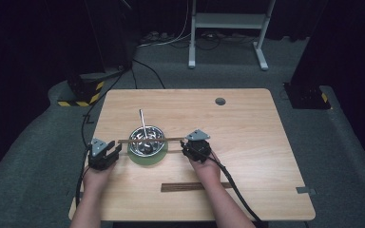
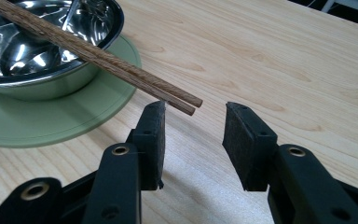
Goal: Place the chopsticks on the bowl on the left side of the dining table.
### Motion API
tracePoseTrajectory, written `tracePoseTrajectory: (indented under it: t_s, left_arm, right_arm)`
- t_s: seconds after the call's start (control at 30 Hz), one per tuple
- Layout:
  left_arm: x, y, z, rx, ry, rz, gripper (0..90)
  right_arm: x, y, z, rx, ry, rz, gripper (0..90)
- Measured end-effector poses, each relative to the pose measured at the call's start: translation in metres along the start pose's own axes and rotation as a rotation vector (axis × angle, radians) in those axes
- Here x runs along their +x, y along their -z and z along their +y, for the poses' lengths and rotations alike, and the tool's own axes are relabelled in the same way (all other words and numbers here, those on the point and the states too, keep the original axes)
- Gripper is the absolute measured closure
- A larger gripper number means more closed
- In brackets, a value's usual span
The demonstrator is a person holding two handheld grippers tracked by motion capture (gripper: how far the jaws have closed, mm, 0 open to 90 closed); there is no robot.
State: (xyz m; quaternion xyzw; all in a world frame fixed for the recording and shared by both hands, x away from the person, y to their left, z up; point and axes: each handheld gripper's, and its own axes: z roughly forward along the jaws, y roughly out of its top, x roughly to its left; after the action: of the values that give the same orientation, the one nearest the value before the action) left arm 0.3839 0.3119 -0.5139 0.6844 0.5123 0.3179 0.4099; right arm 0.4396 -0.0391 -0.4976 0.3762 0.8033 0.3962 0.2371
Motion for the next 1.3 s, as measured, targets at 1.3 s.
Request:
tracePoseTrajectory:
  t_s: [1.3]
  left_arm:
    - [-0.0015, 0.0, -0.0014, 0.01, -0.025, -0.006, 62.7]
  right_arm:
    - [-0.0036, -0.0045, -0.0013, 0.009, -0.003, -0.032, 59.1]
